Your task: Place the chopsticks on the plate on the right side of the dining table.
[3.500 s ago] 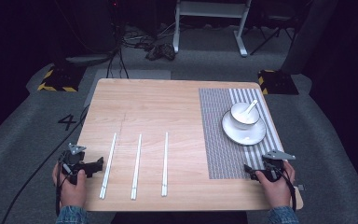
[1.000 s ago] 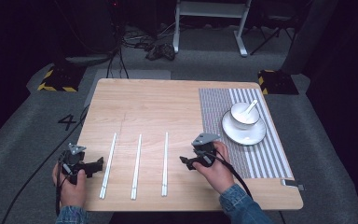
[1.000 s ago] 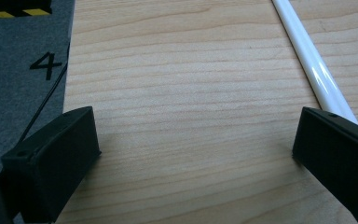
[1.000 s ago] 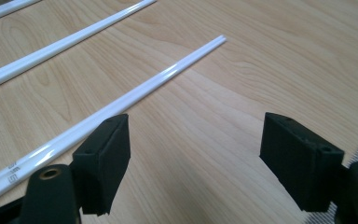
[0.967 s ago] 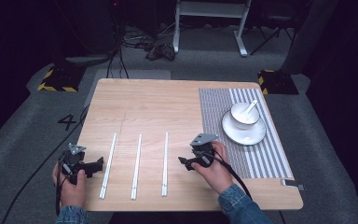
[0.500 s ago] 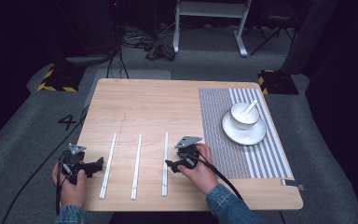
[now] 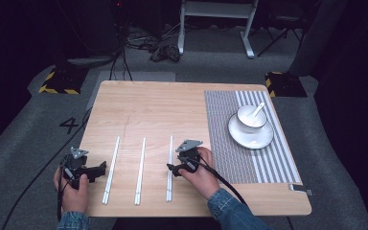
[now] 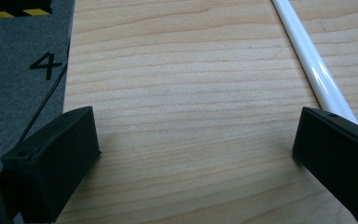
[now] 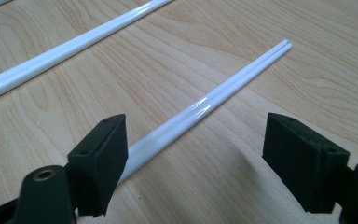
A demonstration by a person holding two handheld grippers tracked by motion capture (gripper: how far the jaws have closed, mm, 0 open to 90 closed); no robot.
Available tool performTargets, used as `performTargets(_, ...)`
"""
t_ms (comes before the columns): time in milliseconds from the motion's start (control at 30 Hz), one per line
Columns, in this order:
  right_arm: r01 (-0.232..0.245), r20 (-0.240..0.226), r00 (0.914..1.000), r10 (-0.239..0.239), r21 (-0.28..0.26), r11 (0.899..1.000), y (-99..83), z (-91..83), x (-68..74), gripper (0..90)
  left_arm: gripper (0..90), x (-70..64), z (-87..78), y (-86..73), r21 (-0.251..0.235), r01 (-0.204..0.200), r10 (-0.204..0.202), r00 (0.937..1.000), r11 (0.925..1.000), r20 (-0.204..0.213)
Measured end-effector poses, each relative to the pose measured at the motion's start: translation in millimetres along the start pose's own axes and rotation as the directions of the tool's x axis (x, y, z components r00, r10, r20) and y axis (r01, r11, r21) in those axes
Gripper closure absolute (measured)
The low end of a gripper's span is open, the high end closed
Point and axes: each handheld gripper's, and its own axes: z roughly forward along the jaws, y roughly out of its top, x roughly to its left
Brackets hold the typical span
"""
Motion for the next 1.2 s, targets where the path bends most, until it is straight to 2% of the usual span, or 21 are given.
performTargets(500, 0.013, 0.029, 0.9995, -0.014, 0.037, 0.999, -3.5, 5.1, 1.8, 22.4, 0.2, 0.0, 0.0, 0.0, 0.000, 0.000, 0.000, 1.0000, 1.0000, 0.000)
performTargets(700, 0.000, 0.032, 0.9995, -0.002, 0.048, 0.999, -6.9, 3.0, -1.4, 26.6, 0.2, 0.0, 0.0, 0.0, 0.000, 0.000, 0.000, 1.0000, 1.0000, 0.000)
performTargets(767, -0.009, 0.029, 0.9996, 0.008, 0.042, 0.999, -8.8, 0.9, -2.8, 32.9, 0.2, 0.0, -0.1, 0.0, 0.001, 0.000, 0.000, 1.0000, 1.0000, 0.000)
performTargets(800, -0.009, 0.029, 0.9996, 0.008, 0.042, 0.999, -8.8, 0.9, -2.8, 32.9, 0.2, 0.0, -0.1, 0.0, 0.001, 0.000, 0.000, 1.0000, 1.0000, 0.000)
performTargets(833, -0.008, 0.028, 0.9996, 0.007, 0.042, 0.999, -9.3, -0.2, -3.6, 36.3, 0.1, 0.0, 0.0, 0.0, 0.000, 0.000, 0.000, 1.0000, 1.0000, 0.000)
performTargets(867, -0.005, 0.023, 0.9997, 0.004, 0.047, 0.999, -10.6, -3.9, -5.6, 43.9, 0.1, 0.0, 0.0, 0.0, 0.000, 0.000, 0.000, 1.0000, 1.0000, 0.000)
performTargets(900, -0.005, 0.023, 0.9997, 0.004, 0.047, 0.999, -10.6, -3.9, -5.6, 43.9, 0.1, 0.0, -0.1, 0.0, 0.001, 0.000, 0.000, 1.0000, 1.0000, 0.000)
performTargets(967, -0.008, 0.026, 0.9996, 0.006, 0.057, 0.998, -13.2, -9.2, -9.7, 52.7, 0.2, 0.0, 0.0, 0.0, 0.000, 0.000, 0.000, 1.0000, 1.0000, 0.000)
performTargets(1000, -0.008, 0.026, 0.9996, 0.006, 0.057, 0.998, -13.2, -9.2, -9.7, 52.7, 0.2, 0.0, 0.0, 0.0, 0.000, 0.000, 0.000, 1.0000, 1.0000, 0.000)
performTargets(1133, -0.022, 0.037, 0.9991, 0.019, 0.078, 0.997, -19.0, -19.1, -17.7, 64.2, 0.2, 0.0, -0.1, 0.0, 0.000, 0.001, -0.001, 1.0000, 1.0000, 0.000)
performTargets(1200, -0.025, 0.039, 0.9990, 0.021, 0.085, 0.996, -20.1, -21.2, -19.4, 66.5, 0.1, 0.0, 0.0, 0.0, 0.000, 0.000, 0.000, 1.0000, 1.0000, 0.000)
